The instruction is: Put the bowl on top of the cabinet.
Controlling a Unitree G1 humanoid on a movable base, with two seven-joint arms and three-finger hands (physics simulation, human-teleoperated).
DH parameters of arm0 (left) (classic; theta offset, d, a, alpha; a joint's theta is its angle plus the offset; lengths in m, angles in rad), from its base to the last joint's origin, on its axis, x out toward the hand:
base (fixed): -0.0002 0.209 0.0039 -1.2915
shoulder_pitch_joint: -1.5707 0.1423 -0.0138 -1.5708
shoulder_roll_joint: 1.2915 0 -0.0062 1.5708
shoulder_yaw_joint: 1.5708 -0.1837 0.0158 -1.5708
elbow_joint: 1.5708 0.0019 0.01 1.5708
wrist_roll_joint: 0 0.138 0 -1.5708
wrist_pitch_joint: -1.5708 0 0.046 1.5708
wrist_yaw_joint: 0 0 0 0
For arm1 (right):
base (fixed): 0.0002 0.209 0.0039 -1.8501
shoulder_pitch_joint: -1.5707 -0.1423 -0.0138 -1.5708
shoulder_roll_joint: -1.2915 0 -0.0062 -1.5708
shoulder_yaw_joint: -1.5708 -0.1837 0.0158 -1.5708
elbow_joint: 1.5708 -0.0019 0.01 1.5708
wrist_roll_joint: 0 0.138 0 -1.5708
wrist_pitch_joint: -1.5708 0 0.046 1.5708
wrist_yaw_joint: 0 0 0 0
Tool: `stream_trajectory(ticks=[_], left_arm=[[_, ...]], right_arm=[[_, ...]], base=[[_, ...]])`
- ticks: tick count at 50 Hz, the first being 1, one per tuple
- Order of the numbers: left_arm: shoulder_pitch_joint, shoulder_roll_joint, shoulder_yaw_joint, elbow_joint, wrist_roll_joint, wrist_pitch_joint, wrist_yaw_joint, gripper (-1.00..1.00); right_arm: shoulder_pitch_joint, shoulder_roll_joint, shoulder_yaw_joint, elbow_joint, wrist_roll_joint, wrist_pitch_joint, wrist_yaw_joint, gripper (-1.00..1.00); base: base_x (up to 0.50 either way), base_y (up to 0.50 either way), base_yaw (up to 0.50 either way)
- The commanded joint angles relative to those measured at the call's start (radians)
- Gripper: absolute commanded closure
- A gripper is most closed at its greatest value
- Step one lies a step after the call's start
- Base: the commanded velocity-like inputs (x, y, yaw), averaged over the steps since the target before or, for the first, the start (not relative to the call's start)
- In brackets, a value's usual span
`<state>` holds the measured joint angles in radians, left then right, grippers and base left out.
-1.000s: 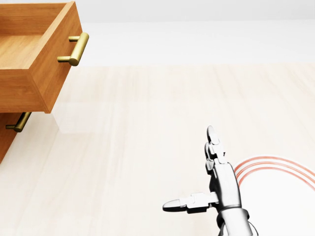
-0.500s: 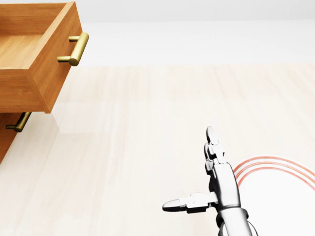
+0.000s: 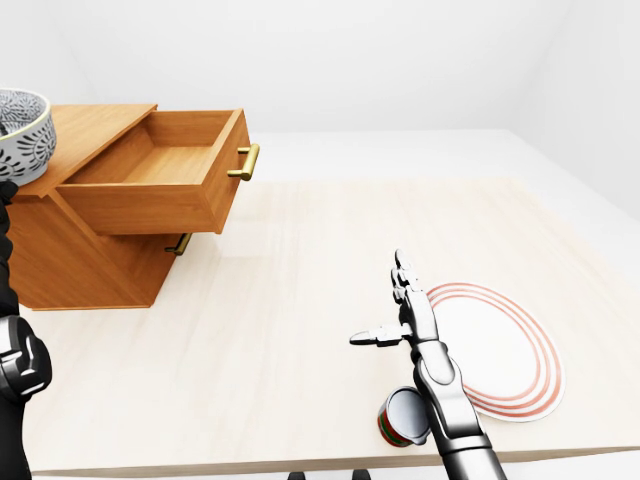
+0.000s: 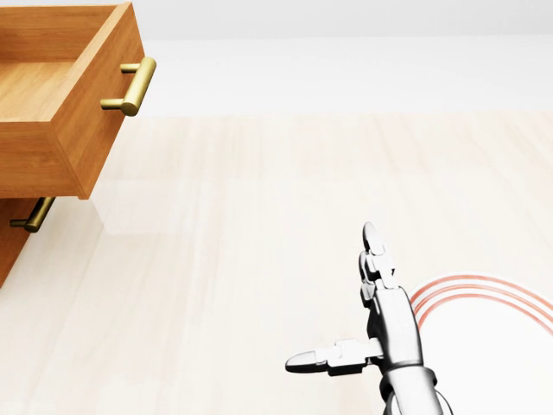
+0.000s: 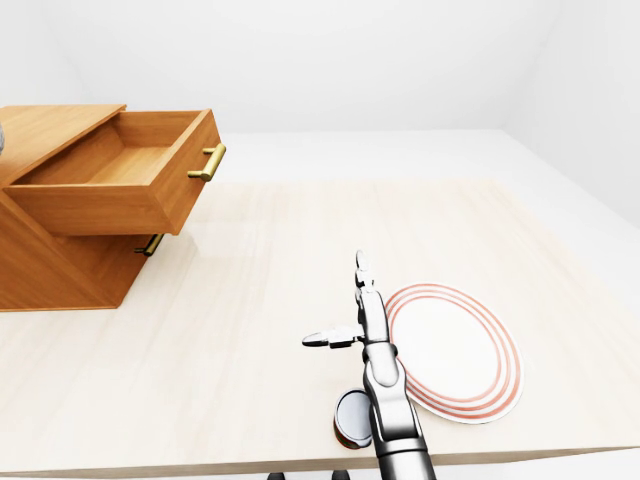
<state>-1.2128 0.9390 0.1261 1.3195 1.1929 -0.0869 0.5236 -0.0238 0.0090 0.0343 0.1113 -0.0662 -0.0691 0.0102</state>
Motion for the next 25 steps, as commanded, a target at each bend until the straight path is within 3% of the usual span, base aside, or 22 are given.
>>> stream_trajectory(ticks=[1,8,9,25], left_arm=[[0.039,-0.034,-0.008,0.026,-0.03,0.0,0.0,0.95],[0.049,-0.04,-0.007,0.028,-0.033,0.0,0.0,0.91],[0.049,-0.041,-0.006,0.027,-0.035,0.0,0.0,-1.0],[0.033,-0.042,-0.011,0.024,-0.044,0.0,0.0,-1.0]], right_arm=[[-0.002,0.0,0.0,0.004,-0.002,-0.002,-0.002,-1.0],[-0.006,0.001,0.001,0.02,-0.005,-0.011,-0.004,-1.0],[-0.007,0.0,0.0,0.024,-0.003,-0.014,-0.003,-1.0],[-0.011,0.001,-0.001,0.037,-0.004,-0.018,-0.004,-1.0]], base=[[0.0,0.0,0.0],[0.0,0.0,0.0],[0.0,0.0,0.0],[0.0,0.0,0.0]])
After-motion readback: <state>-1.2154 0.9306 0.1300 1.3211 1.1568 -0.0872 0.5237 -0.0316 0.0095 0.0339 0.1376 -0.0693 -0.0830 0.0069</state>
